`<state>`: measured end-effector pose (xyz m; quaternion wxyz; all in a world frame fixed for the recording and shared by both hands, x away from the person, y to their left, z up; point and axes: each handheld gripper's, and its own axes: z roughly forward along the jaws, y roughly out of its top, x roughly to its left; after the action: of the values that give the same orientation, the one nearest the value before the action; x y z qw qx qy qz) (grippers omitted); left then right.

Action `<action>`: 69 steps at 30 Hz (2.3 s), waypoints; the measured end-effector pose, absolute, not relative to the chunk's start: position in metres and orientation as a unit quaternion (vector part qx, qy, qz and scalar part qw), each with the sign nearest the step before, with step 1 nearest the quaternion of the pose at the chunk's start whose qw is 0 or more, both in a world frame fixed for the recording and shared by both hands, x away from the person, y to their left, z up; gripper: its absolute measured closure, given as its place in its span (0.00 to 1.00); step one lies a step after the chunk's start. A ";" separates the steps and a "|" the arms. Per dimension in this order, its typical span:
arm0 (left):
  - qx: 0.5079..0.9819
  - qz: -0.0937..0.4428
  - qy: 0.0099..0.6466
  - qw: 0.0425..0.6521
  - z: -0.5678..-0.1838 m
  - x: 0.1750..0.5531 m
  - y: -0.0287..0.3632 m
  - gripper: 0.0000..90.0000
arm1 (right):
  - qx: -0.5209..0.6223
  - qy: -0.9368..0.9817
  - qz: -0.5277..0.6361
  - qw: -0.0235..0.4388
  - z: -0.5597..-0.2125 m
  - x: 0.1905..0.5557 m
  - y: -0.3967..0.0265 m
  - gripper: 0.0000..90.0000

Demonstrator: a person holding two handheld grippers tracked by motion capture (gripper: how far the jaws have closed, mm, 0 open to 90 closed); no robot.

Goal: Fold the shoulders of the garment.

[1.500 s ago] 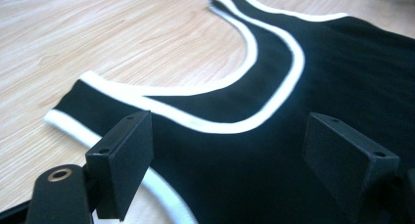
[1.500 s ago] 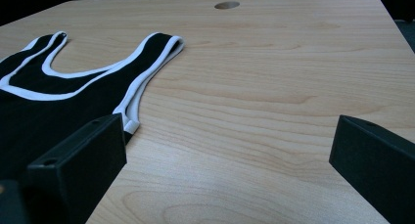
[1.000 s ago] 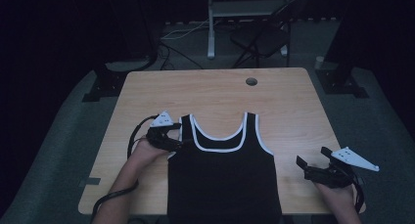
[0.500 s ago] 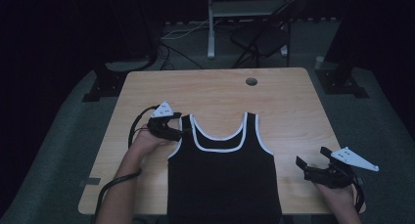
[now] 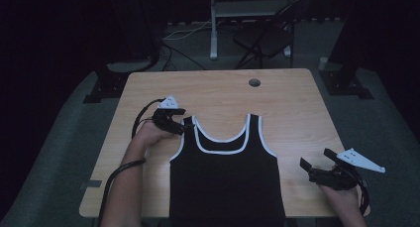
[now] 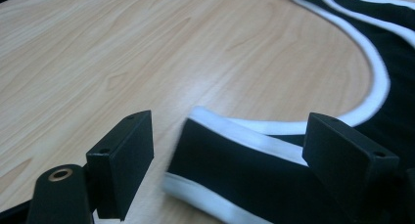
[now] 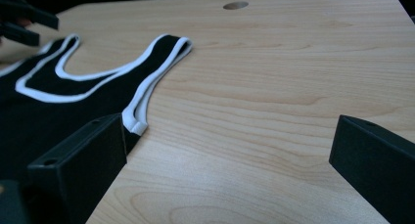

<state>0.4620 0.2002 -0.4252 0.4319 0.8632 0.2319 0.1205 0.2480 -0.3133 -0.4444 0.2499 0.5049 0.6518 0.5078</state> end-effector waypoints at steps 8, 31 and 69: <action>0.876 0.093 0.241 0.407 -0.427 0.468 0.198 0.25 | 0.493 0.662 0.516 0.228 -0.444 0.249 -0.315 0.00; 0.888 0.136 0.246 0.365 -0.433 0.461 0.193 0.75 | 0.482 0.675 0.517 0.209 -0.445 0.249 -0.315 0.00; 0.855 0.225 0.156 0.440 -0.388 0.373 0.178 0.93 | 0.492 0.670 0.514 0.212 -0.445 0.250 -0.315 0.00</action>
<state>0.3732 0.1780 -0.3885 0.4397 0.8553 0.1564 0.2252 0.2495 -0.3150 -0.4449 0.2120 0.4920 0.6703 0.5135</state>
